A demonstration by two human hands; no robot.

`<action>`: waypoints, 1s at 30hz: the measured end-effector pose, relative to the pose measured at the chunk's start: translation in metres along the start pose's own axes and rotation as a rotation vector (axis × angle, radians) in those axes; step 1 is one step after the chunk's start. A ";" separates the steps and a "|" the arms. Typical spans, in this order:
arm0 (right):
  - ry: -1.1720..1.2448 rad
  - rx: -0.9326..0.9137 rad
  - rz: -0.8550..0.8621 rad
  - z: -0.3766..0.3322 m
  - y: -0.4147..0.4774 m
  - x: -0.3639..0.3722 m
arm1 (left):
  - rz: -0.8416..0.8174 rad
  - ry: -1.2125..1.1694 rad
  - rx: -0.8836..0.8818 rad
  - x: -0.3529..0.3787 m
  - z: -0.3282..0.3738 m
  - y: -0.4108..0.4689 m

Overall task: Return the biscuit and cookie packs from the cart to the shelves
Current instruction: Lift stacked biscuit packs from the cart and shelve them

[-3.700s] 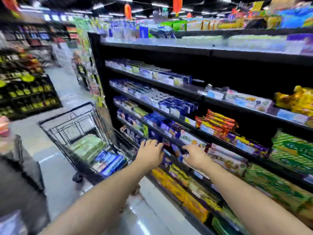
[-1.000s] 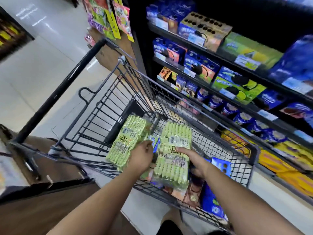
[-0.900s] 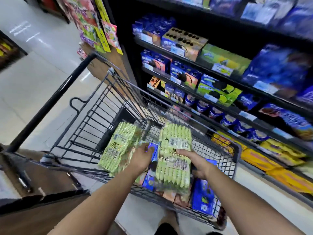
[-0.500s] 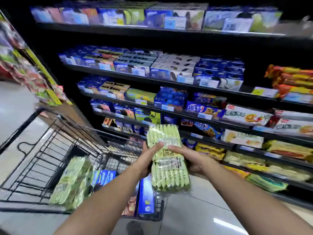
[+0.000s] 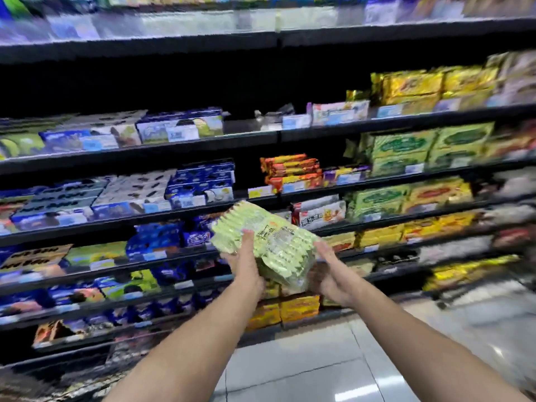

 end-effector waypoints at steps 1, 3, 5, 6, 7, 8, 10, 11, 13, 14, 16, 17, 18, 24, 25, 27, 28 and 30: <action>0.005 -0.026 0.021 -0.001 -0.005 0.000 | -0.009 0.027 0.010 0.013 -0.010 -0.001; 0.004 -0.055 0.112 -0.001 -0.015 -0.007 | -0.029 0.110 0.008 0.035 -0.031 -0.002; 0.066 -0.096 0.225 -0.008 -0.024 -0.025 | -0.069 0.183 -0.008 0.052 -0.050 -0.004; 0.090 -0.127 0.259 -0.016 -0.029 -0.036 | -0.091 0.223 -0.028 0.059 -0.059 -0.006; 0.103 -0.161 0.285 -0.024 -0.033 -0.048 | -0.103 0.260 -0.043 0.065 -0.066 -0.010; 0.106 -0.196 0.302 -0.034 -0.037 -0.061 | -0.101 0.279 -0.048 0.069 -0.071 -0.012; 0.087 -0.243 0.318 -0.057 -0.048 -0.082 | -0.091 0.246 -0.043 0.076 -0.071 -0.012; 0.066 -0.256 0.322 -0.069 -0.054 -0.092 | -0.109 0.222 -0.047 0.081 -0.068 -0.012; 0.030 -0.282 0.323 -0.094 -0.065 -0.110 | -0.222 0.264 -0.056 0.096 -0.056 -0.013; 0.017 -0.292 0.324 -0.106 -0.071 -0.118 | -0.292 0.328 -0.056 0.106 -0.050 -0.015; -0.013 -0.307 0.306 -0.128 -0.076 -0.135 | -0.432 0.516 -0.043 0.126 -0.041 -0.016; -0.025 -0.318 0.284 -0.138 -0.077 -0.142 | -0.498 0.628 -0.040 0.137 -0.038 -0.019; -0.036 -0.332 0.271 -0.149 -0.077 -0.151 | -0.560 0.734 -0.043 0.149 -0.037 -0.021; -0.153 -0.336 0.374 -0.229 -0.067 -0.185 | -0.633 1.075 0.061 0.227 -0.036 -0.041; -0.167 -0.347 0.357 -0.247 -0.065 -0.186 | -0.642 1.089 0.091 0.243 -0.038 -0.048; -0.215 -0.390 0.330 -0.286 -0.058 -0.189 | -0.638 1.080 0.173 0.275 -0.039 -0.064; -0.235 -0.416 0.313 -0.303 -0.054 -0.191 | -0.628 1.062 0.223 0.289 -0.037 -0.071; -0.288 -0.445 0.288 -0.339 -0.048 -0.196 | -0.621 1.023 0.334 0.318 -0.031 -0.085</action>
Point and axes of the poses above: each hand's wrist, its own y-axis towards the middle knuckle, its own x-axis out of the palm, z = x × y, the point moved 6 cm from there along y, towards the middle knuckle, and after that the axes turned 12 degrees about -x, right-handed, at the moved point
